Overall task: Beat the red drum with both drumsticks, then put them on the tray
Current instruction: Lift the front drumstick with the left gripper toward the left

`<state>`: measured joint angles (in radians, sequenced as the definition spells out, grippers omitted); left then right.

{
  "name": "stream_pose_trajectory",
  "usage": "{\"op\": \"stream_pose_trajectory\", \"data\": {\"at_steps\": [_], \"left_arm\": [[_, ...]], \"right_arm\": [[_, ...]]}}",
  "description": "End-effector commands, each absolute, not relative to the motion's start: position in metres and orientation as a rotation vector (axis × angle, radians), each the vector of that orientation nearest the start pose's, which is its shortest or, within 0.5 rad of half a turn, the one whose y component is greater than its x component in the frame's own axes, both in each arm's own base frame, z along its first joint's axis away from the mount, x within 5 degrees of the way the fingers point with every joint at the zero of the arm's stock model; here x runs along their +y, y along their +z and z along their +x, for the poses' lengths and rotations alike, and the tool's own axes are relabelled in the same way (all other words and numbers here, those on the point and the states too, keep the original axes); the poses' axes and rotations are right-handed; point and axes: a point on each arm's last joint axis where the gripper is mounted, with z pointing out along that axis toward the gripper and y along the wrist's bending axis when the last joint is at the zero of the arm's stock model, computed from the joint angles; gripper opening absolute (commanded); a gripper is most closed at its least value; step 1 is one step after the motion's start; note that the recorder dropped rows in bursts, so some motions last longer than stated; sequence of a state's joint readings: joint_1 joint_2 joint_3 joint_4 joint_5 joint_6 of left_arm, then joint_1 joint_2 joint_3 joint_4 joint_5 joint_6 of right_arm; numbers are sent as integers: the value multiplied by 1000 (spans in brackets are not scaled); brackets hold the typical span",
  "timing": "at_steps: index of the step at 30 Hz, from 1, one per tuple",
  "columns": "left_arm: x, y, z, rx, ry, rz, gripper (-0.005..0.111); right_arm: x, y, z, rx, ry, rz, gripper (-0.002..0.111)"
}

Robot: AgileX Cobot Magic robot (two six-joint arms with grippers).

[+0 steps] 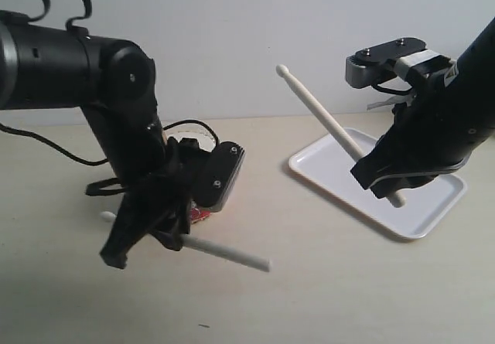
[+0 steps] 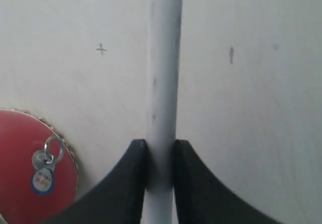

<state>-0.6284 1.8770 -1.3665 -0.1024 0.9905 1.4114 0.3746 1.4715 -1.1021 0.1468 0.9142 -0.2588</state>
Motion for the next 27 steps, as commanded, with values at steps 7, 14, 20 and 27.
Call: {"op": "stream_pose_trajectory", "data": {"at_steps": [7, 14, 20, 27], "left_arm": [[-182, 199, 272, -983, -264, -2968, 1], [-172, 168, 281, -777, -341, -2880, 1], [-169, 152, 286, -744, -319, -2898, 1], [-173, 138, 282, -827, -231, -2924, 1]], "right_arm": [[116, 276, 266, 2655, 223, -776, 0], [116, 276, 265, 2660, 227, -772, 0], [116, 276, 265, 2665, 227, -774, 0], [116, 276, 265, 2665, 227, -774, 0]]}}
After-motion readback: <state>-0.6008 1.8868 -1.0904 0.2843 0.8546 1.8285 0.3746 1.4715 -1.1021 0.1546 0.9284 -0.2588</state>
